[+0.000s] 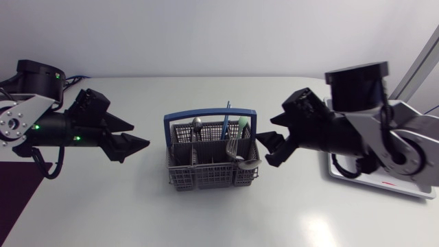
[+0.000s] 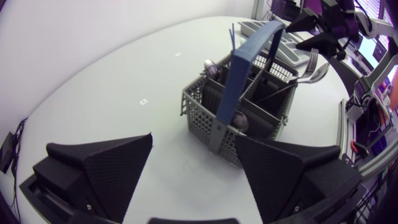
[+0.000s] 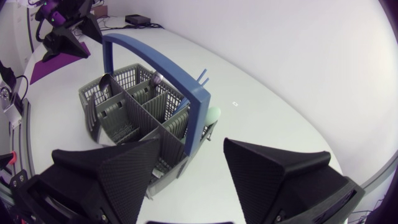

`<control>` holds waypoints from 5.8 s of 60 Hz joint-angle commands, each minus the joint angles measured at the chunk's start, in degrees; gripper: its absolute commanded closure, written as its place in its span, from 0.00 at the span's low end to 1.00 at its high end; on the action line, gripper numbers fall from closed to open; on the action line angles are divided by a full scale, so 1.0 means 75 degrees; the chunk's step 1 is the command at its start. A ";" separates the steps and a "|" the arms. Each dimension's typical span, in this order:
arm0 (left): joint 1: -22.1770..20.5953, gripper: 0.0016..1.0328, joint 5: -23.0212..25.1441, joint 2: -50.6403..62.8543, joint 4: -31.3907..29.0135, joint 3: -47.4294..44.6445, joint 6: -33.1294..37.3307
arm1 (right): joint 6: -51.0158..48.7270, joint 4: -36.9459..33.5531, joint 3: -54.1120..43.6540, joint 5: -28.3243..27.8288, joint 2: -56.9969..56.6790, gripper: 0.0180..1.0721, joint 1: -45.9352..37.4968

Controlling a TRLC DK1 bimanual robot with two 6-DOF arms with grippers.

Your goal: Sort the cutlery from the basket into the organizer compartments.

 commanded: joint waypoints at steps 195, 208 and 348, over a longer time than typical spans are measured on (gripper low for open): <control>-0.6215 0.09 -0.2272 0.1027 0.0450 0.1899 0.0249 | -0.2115 -0.3022 -0.2229 -0.1721 -0.3942 0.07 -0.0935; -0.6367 0.13 -0.2295 0.1707 0.0509 0.2122 0.0249 | -0.2244 -0.3127 -0.2276 -0.1733 -0.4094 0.07 -0.1064; -0.4304 0.97 0.1584 -0.0613 -0.0171 0.2731 -0.1685 | -0.1775 -0.3467 -0.0823 -0.2717 -0.3883 0.05 -0.0982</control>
